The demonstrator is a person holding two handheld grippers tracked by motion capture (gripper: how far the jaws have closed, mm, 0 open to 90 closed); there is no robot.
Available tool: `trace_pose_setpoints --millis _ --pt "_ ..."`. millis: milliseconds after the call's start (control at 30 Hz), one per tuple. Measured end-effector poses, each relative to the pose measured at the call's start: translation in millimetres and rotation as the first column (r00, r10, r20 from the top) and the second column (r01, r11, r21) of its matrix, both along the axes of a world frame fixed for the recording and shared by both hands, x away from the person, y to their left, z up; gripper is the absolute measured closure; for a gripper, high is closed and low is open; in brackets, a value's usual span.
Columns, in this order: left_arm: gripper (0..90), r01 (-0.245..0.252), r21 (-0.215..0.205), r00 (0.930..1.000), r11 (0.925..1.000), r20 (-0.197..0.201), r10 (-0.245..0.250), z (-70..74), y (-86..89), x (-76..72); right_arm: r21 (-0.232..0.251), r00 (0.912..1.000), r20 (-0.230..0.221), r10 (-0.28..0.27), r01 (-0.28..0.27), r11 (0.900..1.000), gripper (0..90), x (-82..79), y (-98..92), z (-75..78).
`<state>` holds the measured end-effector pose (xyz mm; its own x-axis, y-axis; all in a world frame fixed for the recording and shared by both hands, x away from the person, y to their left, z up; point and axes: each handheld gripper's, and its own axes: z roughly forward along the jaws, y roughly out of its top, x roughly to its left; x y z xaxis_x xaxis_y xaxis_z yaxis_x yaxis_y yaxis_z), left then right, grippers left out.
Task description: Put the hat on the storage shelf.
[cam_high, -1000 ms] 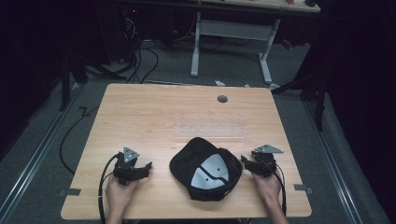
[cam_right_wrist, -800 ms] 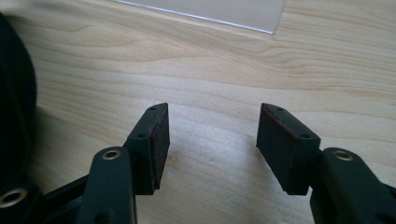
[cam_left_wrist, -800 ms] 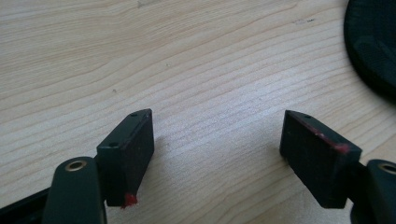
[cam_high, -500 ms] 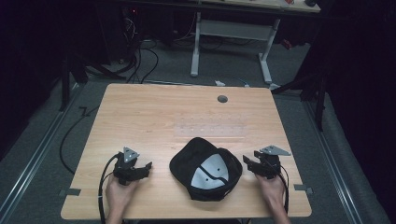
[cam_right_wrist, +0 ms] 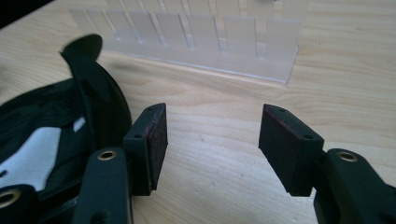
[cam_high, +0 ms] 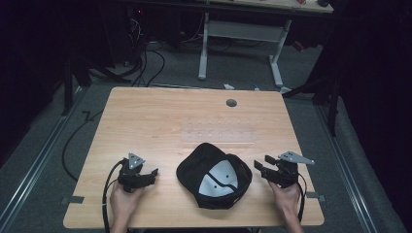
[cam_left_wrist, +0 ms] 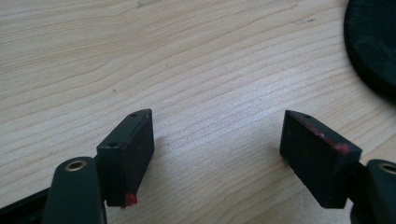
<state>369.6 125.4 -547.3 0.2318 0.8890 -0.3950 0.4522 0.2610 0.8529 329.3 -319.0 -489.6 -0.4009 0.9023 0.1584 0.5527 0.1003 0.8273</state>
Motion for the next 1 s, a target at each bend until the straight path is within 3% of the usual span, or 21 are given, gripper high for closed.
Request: trace_pose_setpoints --millis 433,633,1000 --pt "26.3 0.000 0.000 1.0000 1.0000 0.000 0.000 0.0 0.0 0.0 0.028 0.9950 0.063 0.077 -0.078 0.997 39.1 -8.6 13.3 21.4" --pt "26.3 0.000 0.000 1.0000 1.0000 0.000 0.000 0.0 0.0 0.0 0.019 0.9876 0.086 0.131 -0.133 0.991 38.8 -7.1 25.4 24.6" --pt "26.4 -0.001 0.000 1.0000 1.0000 -0.001 0.001 0.0 0.0 0.0 -0.013 0.9771 0.046 0.208 -0.208 0.978 38.6 10.5 52.5 22.1"
